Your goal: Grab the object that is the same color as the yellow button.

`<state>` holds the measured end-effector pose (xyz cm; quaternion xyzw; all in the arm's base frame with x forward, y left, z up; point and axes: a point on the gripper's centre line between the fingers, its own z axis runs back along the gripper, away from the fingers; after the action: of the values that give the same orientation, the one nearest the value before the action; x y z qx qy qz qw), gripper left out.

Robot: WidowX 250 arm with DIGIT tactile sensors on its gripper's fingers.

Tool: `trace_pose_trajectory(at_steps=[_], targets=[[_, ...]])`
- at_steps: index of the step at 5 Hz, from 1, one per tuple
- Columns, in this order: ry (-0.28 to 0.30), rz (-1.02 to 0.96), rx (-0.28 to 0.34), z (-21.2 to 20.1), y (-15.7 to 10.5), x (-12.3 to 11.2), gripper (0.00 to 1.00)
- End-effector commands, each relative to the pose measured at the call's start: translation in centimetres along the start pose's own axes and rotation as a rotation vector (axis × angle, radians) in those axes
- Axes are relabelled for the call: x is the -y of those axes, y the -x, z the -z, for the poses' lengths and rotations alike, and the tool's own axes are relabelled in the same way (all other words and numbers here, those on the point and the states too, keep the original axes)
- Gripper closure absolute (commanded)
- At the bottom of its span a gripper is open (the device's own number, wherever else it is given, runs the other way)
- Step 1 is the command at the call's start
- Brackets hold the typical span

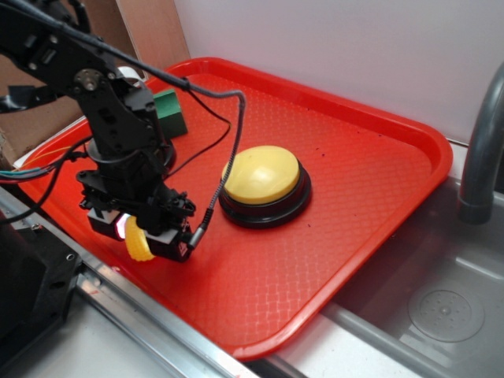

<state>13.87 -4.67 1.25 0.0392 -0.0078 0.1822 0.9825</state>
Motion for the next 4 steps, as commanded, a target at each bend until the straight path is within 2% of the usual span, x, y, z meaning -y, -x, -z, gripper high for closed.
trace_pose_trajectory(at_steps=[1, 2, 3, 4], targets=[[0.041, 0.103, 0.024, -5.4, -2.4, -0.2, 1.00], [0.054, 0.134, 0.048, -9.1, -3.4, 0.5, 1.00], [0.061, 0.164, 0.044, -11.6, -4.1, 1.0, 1.00], [0.052, 0.199, 0.087, -12.7, -4.7, 1.2, 1.00]])
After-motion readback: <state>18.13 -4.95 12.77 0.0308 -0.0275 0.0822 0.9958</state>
